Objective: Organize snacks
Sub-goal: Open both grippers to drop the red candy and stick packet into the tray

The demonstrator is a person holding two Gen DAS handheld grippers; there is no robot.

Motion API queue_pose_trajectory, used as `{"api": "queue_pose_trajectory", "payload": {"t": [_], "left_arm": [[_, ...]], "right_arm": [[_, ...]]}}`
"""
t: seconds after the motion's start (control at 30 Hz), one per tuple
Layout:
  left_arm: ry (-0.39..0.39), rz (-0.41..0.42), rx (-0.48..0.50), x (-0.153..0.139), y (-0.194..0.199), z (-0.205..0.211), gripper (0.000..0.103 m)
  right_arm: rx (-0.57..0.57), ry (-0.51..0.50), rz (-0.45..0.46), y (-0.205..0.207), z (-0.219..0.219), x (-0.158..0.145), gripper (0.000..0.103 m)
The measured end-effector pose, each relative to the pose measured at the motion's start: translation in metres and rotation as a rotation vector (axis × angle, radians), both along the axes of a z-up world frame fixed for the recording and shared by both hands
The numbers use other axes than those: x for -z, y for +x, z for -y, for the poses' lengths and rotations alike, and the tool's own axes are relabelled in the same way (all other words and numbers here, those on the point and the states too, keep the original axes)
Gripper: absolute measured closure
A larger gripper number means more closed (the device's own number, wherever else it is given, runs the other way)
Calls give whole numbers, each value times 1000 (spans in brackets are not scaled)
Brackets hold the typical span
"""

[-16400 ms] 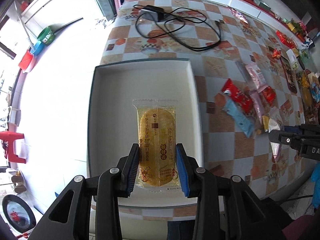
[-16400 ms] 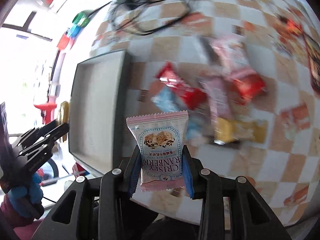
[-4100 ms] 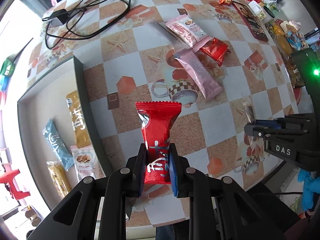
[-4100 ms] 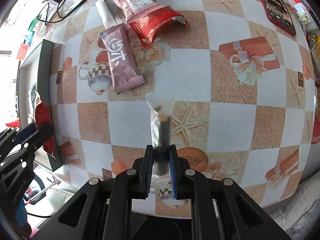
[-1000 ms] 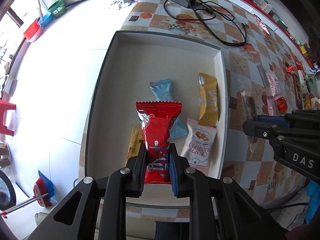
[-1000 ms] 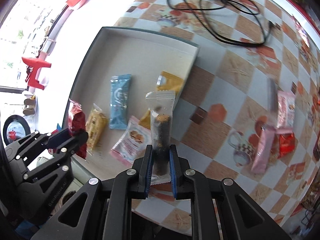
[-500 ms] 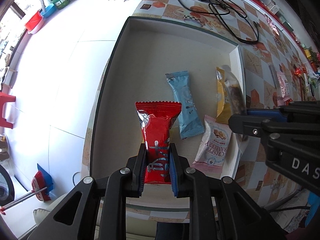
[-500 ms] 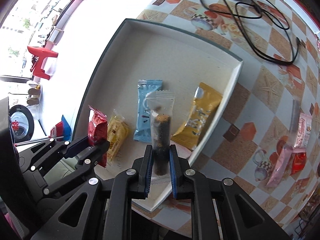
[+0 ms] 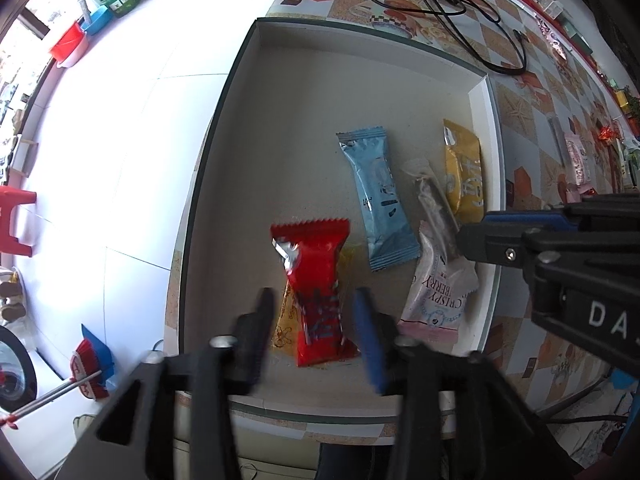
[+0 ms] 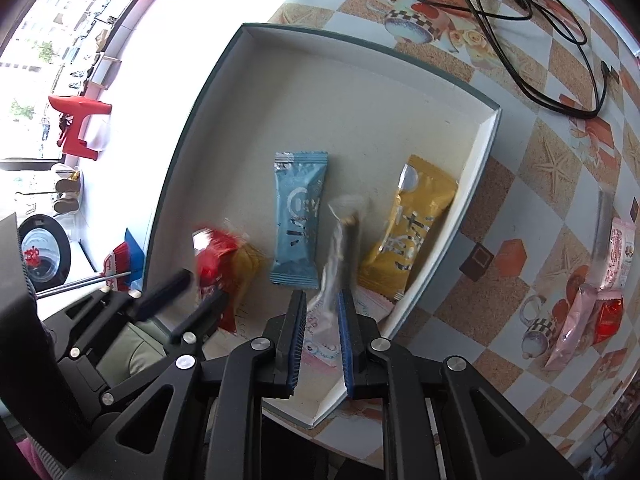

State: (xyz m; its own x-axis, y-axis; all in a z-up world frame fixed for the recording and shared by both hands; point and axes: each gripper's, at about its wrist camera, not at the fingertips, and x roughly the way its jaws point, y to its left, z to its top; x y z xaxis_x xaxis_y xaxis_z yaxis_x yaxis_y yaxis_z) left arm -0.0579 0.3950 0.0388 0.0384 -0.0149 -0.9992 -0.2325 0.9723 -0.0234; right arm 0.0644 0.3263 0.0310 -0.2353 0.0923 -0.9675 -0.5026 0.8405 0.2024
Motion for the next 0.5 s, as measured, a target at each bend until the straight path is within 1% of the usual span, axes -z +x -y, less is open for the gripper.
{"api": "queue_pose_trajectory", "payload": {"t": [0.03, 0.1, 0.3, 0.33, 0.37, 0.4, 0.43, 0.5], "left_arm": [[12, 10, -2, -2, 1, 1, 30], [30, 31, 1, -7, 3, 3, 24], [26, 17, 4, -6, 10, 11, 23], [23, 12, 5, -6, 11, 13, 23], [22, 8, 7, -6, 13, 16, 23], [22, 8, 9, -6, 13, 18, 23], [24, 8, 13, -6, 12, 20, 23], [28, 10, 22, -7, 14, 26, 23]], "right_arm": [[4, -6, -3, 0, 3, 0, 86], [13, -13, -4, 1, 5, 1, 86], [42, -36, 5, 8, 12, 2, 85], [49, -38, 9, 9, 14, 2, 72], [56, -35, 13, 10, 16, 1, 56], [64, -30, 23, 11, 19, -1, 21], [73, -21, 45, 11, 23, -4, 12], [78, -19, 52, 14, 27, -6, 12]]}}
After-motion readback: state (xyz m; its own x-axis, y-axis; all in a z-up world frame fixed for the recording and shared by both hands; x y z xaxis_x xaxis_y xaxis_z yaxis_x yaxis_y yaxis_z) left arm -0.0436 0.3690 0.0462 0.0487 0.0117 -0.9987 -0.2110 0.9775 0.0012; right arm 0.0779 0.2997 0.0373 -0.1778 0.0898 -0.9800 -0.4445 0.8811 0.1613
